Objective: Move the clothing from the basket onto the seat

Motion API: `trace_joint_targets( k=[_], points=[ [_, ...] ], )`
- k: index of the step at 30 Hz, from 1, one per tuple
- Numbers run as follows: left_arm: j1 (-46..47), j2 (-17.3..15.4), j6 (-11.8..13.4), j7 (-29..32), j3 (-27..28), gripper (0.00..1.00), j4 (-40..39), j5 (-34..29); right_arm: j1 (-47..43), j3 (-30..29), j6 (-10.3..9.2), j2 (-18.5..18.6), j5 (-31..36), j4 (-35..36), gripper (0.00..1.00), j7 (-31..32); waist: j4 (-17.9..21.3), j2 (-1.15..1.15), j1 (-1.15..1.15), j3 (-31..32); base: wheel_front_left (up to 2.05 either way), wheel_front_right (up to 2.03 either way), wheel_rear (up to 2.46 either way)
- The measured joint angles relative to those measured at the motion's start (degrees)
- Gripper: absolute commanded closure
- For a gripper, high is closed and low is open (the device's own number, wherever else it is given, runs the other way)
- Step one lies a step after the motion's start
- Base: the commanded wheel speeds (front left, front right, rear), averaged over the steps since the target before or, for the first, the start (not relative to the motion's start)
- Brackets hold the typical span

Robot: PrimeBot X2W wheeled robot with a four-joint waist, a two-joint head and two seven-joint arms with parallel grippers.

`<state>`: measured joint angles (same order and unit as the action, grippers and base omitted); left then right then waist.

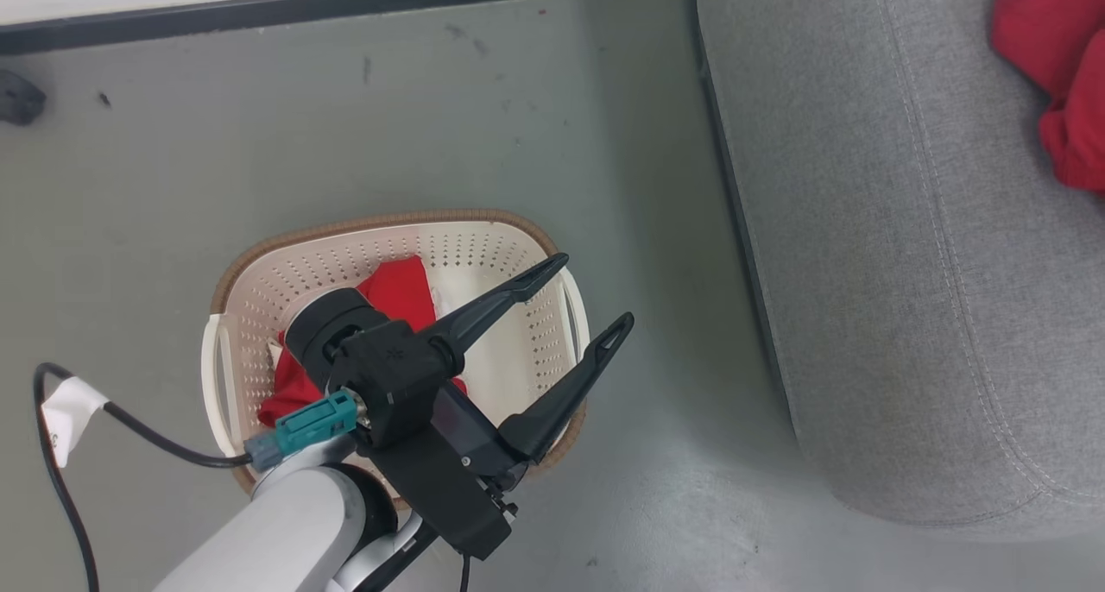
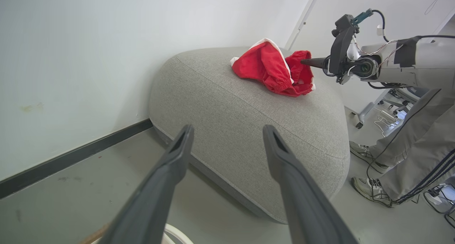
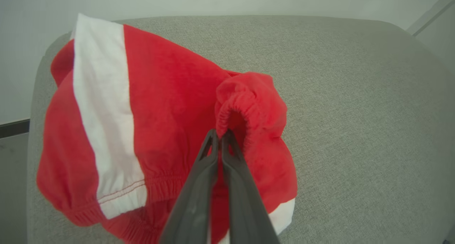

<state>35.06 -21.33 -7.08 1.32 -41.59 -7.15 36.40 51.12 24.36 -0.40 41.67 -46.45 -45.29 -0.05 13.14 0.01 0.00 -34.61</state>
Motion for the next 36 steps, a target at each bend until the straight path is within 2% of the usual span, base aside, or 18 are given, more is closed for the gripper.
trace_joint_targets(
  k=[1,2,3,7,10,13,26,36],
  points=[
    [0.0,0.0,0.0,-0.2,0.0,0.00,0.2,0.3,0.1,0.1,0.12,-0.1,0.0,-0.4,1.00,0.6,0.0,0.00,0.00,0.2,0.00,0.00,0.00],
    [0.0,0.0,0.0,-0.5,0.0,0.00,0.4,0.4,0.1,0.2,0.23,-0.3,0.0,-0.6,0.62,1.1,-0.1,0.00,0.00,0.5,0.00,0.00,0.00],
    [0.0,0.0,0.0,-0.5,0.0,0.00,0.7,0.5,0.2,0.4,0.23,-0.6,0.0,-0.9,0.00,1.6,-0.1,0.00,0.00,0.7,0.00,0.00,0.00],
    [-0.1,0.0,0.0,-1.3,0.0,0.00,1.5,1.8,1.1,1.4,1.31,-1.5,-0.1,-2.2,0.00,4.4,0.0,0.00,0.00,1.9,0.00,0.00,0.00],
    [-0.4,-0.1,0.0,-2.1,0.3,0.00,2.3,2.0,1.3,2.2,3.85,-2.4,-1.3,-2.6,0.00,6.5,0.2,0.00,0.00,2.8,0.00,0.00,0.00],
    [-0.7,-0.2,0.0,-2.9,0.5,0.00,3.3,2.2,1.3,3.0,4.95,-2.7,-1.4,-3.2,0.00,8.3,0.4,-0.01,0.00,4.0,0.00,0.00,0.00],
    [-4.3,-0.2,0.0,-6.4,1.1,0.00,6.9,3.2,0.4,5.6,6.21,-2.1,-1.5,-4.7,0.00,14.2,1.2,-0.01,0.00,11.1,0.00,0.00,0.00],
    [-8.8,0.8,0.0,-9.5,0.9,0.00,8.8,3.9,-4.8,6.4,7.17,-1.9,-1.6,3.3,0.00,10.4,0.8,-0.02,-0.01,18.2,0.00,0.00,0.00]
  ],
)
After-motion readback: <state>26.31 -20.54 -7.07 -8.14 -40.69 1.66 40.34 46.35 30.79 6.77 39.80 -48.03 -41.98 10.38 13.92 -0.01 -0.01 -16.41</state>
